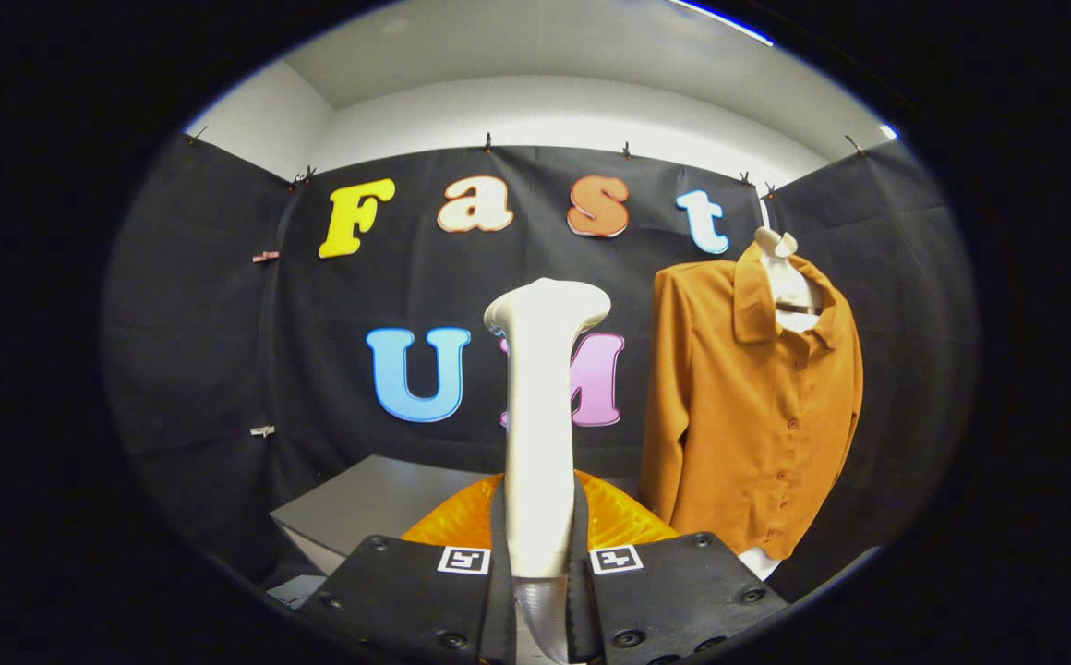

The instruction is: Iron the clothes twice with a garment steamer, once on the left side and once on the right side.

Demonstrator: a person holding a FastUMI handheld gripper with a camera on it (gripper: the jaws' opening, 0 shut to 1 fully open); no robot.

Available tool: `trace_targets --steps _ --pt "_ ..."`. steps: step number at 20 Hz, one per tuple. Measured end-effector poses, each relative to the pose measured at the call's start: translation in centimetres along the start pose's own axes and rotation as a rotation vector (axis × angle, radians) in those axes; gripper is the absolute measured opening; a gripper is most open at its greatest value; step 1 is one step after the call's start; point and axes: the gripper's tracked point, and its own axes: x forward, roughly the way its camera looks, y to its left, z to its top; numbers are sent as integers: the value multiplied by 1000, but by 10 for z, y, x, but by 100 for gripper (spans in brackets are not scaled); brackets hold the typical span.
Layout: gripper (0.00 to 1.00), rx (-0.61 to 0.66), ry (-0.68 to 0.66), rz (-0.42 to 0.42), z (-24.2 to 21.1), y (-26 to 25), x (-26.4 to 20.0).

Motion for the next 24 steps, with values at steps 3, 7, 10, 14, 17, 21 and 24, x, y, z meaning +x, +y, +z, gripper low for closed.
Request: trace_targets --steps 3,7,10,14,17,21,24 --pt "24 41 -57 -31 13 -36 -6" --pt "24 51 -107 -90 19 -95 -4" --pt "24 26 -125 -120 17 -136 0" --pt "24 33 -105 -159 4 -177 16" --pt "24 47 -67 -165 -17 -198 32" --pt "24 51 -20 -139 -45 -205 50" --pt "24 53 -16 -125 -60 -204 50"
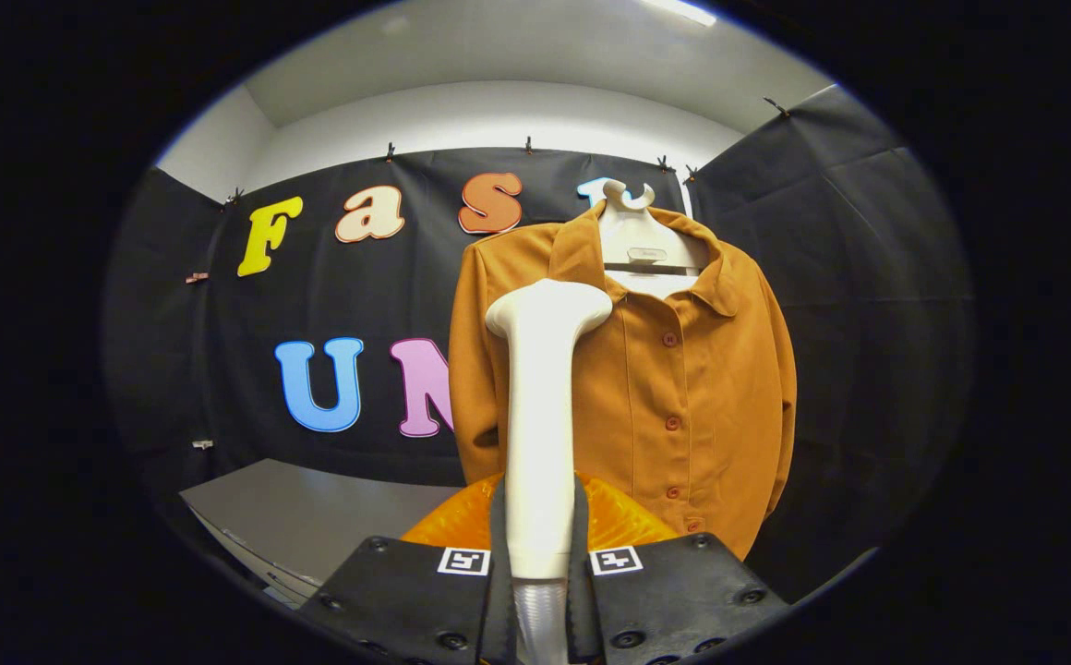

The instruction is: Iron the clothes twice with a garment steamer, once on the left side and once on the right side.

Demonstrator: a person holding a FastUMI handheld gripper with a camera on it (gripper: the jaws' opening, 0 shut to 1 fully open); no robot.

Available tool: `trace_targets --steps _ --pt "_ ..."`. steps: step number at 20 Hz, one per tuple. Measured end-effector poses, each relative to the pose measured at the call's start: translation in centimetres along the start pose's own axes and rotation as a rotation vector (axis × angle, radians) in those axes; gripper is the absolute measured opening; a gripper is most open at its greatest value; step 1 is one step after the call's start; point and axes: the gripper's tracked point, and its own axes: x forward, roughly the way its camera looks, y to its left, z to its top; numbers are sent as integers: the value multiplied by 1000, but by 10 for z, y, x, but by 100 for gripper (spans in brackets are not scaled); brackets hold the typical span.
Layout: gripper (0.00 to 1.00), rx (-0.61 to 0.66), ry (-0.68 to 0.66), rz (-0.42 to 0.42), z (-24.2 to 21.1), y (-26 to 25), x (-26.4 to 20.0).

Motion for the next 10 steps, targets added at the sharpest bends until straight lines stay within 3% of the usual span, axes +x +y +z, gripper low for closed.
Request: trace_targets --steps 10 --pt "25 -6 120 -27 -70 -11 -24"
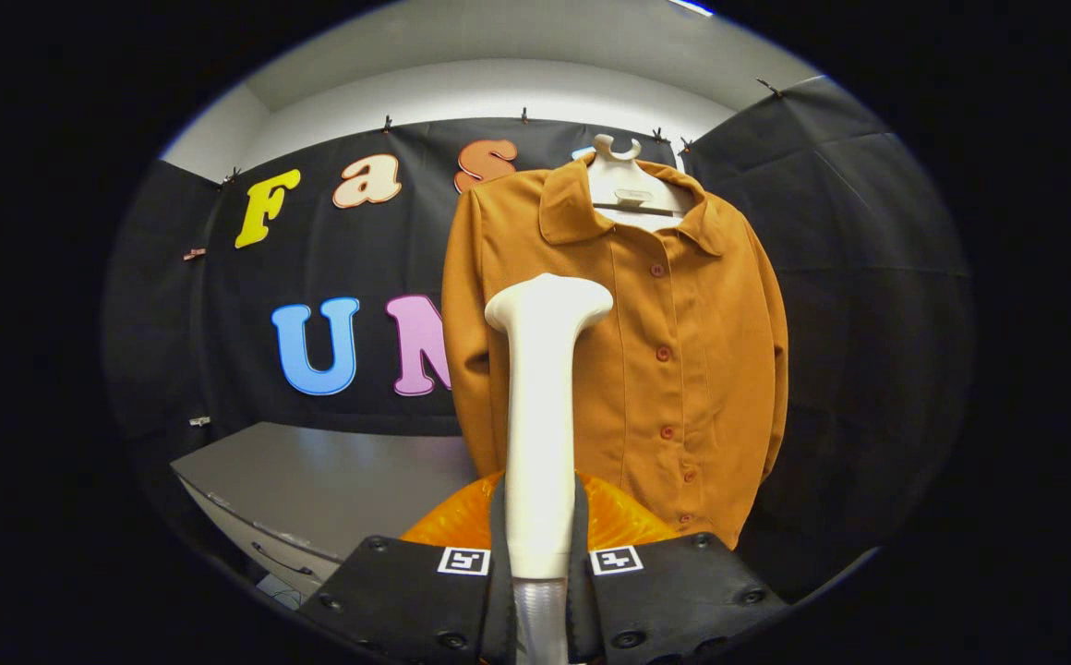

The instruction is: Iron the clothes twice with a garment steamer, once on the left side and once on the right side.

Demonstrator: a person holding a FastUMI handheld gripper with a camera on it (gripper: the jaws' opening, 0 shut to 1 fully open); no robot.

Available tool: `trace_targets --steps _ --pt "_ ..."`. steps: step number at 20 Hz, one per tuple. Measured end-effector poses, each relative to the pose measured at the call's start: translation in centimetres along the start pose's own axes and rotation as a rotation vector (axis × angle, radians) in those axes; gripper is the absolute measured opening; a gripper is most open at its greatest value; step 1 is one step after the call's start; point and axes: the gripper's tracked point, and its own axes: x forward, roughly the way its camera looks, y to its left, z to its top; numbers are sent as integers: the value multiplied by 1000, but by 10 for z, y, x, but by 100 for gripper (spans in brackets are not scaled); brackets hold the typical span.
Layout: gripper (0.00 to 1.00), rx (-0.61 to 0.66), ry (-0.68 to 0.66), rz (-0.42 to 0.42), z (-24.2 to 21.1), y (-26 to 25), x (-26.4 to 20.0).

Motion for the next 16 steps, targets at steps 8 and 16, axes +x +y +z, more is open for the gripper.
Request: trace_targets --steps 8,16 --pt "25 32 160 -38 -83 -12 -14" --pt "25 57 343 -80 -170 -24 -34"
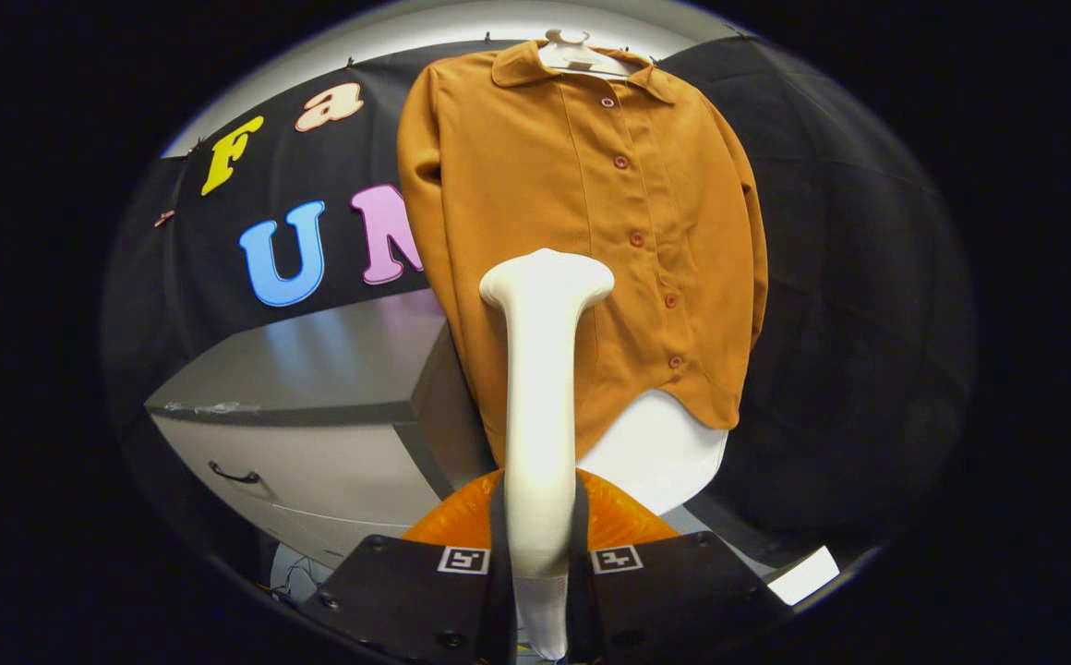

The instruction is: Iron the clothes twice with a garment steamer, once on the left side and once on the right side.

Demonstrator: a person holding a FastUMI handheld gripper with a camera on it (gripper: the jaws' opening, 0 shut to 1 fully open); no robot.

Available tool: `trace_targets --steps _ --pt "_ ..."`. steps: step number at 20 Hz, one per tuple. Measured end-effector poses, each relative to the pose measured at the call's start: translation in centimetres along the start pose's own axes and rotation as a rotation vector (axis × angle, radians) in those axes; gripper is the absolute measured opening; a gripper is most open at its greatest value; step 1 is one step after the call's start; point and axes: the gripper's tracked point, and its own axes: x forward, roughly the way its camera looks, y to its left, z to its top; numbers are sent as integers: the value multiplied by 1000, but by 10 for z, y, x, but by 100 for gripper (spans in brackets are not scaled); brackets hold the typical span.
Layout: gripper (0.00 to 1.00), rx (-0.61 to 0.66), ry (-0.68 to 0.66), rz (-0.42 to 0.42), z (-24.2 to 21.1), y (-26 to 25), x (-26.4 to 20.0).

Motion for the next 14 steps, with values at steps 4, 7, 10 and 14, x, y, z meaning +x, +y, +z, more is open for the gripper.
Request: trace_targets --steps 4,7,10,14 --pt "25 10 104 -26 -46 -6 1" --pt "25 17 155 -30 -67 -10 -7" --pt "25 10 152 -20 -68 -12 -22" --pt "25 7 98 2 -39 -12 -42"
